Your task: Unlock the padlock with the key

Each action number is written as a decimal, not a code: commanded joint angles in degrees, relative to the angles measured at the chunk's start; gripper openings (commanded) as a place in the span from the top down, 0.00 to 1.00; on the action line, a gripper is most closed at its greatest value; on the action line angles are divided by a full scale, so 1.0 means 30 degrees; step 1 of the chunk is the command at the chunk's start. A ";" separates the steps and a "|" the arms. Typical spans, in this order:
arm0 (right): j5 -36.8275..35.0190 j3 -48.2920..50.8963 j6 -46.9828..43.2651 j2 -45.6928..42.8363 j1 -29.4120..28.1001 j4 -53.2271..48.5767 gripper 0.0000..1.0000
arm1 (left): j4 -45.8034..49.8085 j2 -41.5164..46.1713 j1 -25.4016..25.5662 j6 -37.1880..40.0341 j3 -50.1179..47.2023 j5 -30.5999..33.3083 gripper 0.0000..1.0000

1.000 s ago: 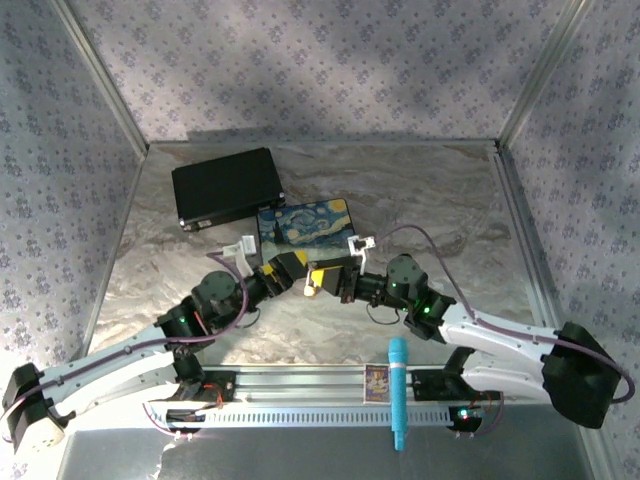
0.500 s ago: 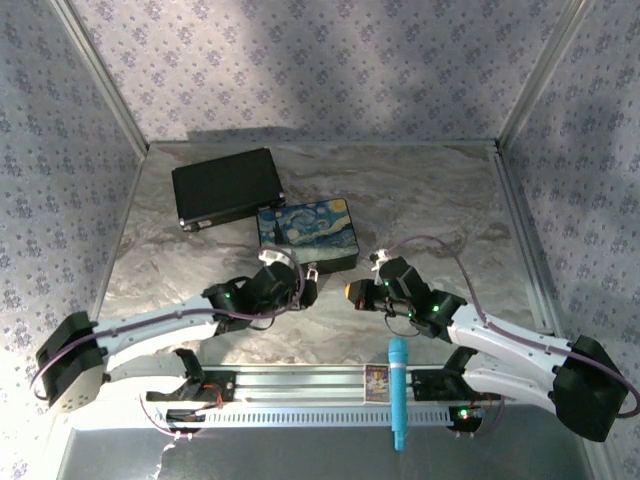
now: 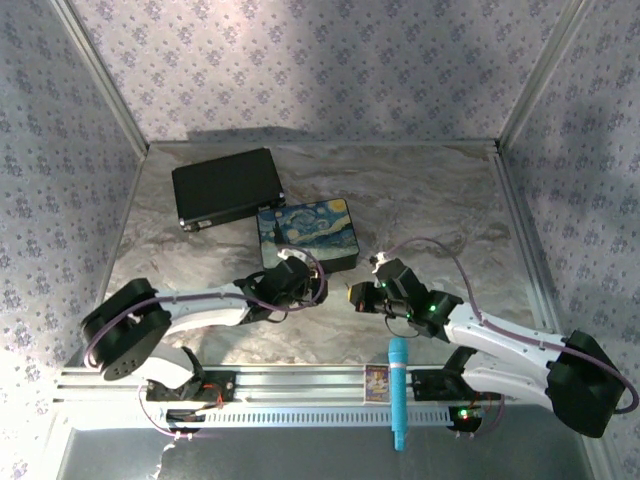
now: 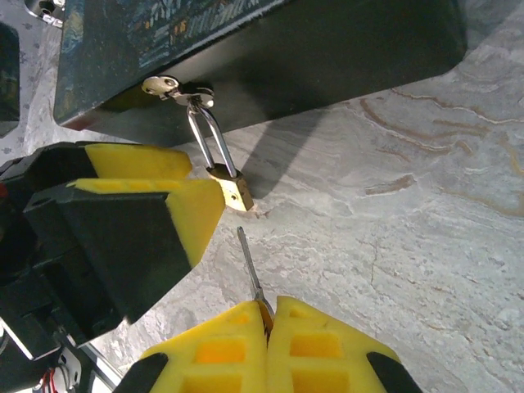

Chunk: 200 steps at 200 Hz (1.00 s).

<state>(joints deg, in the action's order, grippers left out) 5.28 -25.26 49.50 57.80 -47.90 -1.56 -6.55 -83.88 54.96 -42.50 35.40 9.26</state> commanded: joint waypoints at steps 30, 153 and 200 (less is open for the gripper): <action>-0.0309 0.0676 -0.0005 -0.0059 -0.0062 0.0279 1.00 | -0.2435 -0.1423 -0.0269 -0.0286 -0.0238 -0.0628 0.42; -0.0177 0.0832 0.0238 0.1360 -0.0172 0.1394 1.00 | 0.0130 -0.3003 0.0484 -0.0820 0.0937 0.1048 0.62; -0.0322 0.0994 0.0396 0.1552 -0.0209 0.1586 1.00 | 0.0418 -0.2975 0.0752 -0.1546 0.1093 0.1639 0.74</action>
<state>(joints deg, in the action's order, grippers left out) 5.28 -22.63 49.95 61.84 -48.14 2.13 -7.84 -92.07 56.77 -45.50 38.20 12.88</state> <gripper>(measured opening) 0.052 0.273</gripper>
